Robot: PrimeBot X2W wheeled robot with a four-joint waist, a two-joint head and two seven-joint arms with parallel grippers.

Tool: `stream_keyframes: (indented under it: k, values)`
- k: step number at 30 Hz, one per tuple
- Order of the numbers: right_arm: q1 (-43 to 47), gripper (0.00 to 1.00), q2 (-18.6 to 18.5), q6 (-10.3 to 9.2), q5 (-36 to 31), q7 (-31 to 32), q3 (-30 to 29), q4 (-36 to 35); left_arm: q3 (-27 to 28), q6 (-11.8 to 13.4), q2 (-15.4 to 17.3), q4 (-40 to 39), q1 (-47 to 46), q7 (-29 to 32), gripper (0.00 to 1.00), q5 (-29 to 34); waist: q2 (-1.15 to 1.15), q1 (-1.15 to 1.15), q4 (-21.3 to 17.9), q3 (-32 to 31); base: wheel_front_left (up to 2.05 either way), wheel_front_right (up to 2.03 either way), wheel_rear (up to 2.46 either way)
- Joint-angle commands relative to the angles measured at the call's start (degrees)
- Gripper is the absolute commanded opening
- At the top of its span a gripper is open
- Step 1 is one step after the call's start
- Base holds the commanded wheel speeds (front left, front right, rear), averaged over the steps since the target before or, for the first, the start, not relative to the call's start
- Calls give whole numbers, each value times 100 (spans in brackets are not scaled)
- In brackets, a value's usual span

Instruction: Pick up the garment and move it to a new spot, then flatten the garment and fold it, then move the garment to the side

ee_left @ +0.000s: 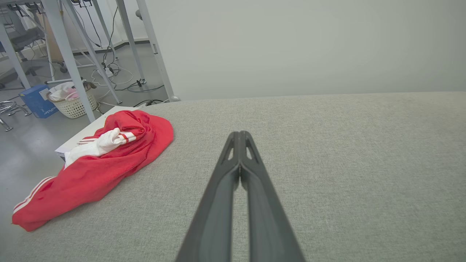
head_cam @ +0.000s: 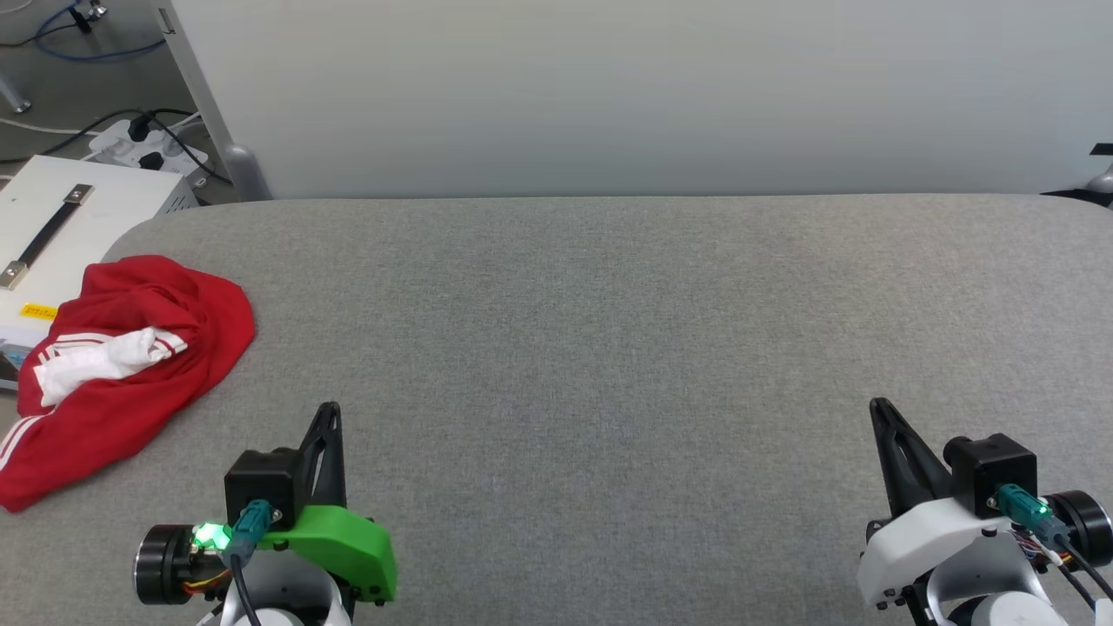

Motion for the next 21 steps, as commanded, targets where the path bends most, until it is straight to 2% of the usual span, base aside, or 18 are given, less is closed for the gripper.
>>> stream_keyframes:
  k: [1,21]
  values:
    - [0,100,0,0,1,-2,-2,0,0,1,0,0,0,-2,100,0,0,0,0,0,0,0,0]
    - [12,100,0,-1,202,-196,-76,-111,-45,126,-2,-45,-25,-199,100,-33,0,0,3,25,0,0,0]
